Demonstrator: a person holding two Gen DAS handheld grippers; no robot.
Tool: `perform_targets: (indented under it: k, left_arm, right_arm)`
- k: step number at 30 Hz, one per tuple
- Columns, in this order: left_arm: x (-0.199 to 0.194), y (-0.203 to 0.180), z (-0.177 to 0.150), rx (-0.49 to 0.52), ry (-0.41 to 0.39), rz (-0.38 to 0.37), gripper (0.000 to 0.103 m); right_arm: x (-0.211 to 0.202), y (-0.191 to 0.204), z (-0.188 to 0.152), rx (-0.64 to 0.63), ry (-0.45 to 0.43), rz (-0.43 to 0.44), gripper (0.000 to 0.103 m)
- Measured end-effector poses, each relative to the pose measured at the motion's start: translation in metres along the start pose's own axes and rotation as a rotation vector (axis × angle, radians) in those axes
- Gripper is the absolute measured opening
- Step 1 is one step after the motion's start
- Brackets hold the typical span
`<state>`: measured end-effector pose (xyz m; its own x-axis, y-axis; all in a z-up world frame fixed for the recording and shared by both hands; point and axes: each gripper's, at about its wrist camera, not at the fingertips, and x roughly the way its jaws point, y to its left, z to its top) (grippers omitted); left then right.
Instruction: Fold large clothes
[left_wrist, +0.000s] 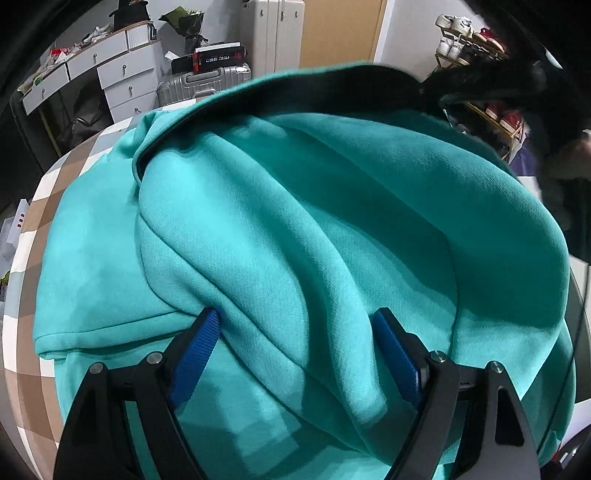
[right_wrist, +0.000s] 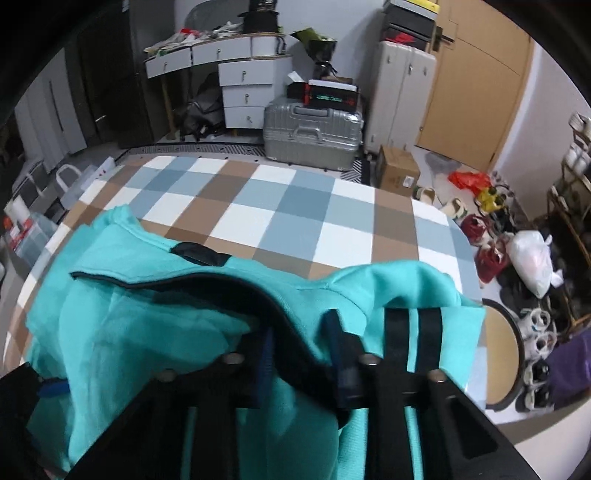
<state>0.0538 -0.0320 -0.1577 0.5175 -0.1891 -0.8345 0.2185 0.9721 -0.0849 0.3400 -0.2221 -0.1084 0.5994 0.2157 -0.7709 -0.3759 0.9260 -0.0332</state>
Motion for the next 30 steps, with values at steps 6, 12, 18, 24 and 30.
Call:
perform_targets:
  k: [6, 12, 18, 24, 30]
  left_arm:
    - [0.002, 0.007, 0.002, -0.049, 0.036, -0.031, 0.081]
    - [0.003, 0.016, 0.005, -0.081, 0.05, -0.065, 0.081]
    - [0.003, 0.024, 0.006, -0.095, 0.058, -0.082, 0.081]
    - [0.0, 0.031, 0.005, -0.124, 0.068, -0.107, 0.081]
    - [-0.001, 0.045, 0.005, -0.16, 0.088, -0.156, 0.081]
  right_arm:
    - [-0.034, 0.019, -0.019, -0.13, -0.018, 0.038, 0.009]
    - [0.01, 0.02, -0.065, -0.151, 0.102, -0.01, 0.008]
    - [-0.013, 0.014, -0.041, -0.107, 0.103, 0.036, 0.014]
    - [-0.051, 0.0, 0.005, 0.133, -0.06, 0.296, 0.038]
    - [0.012, 0.037, 0.028, 0.203, 0.098, 0.298, 0.019]
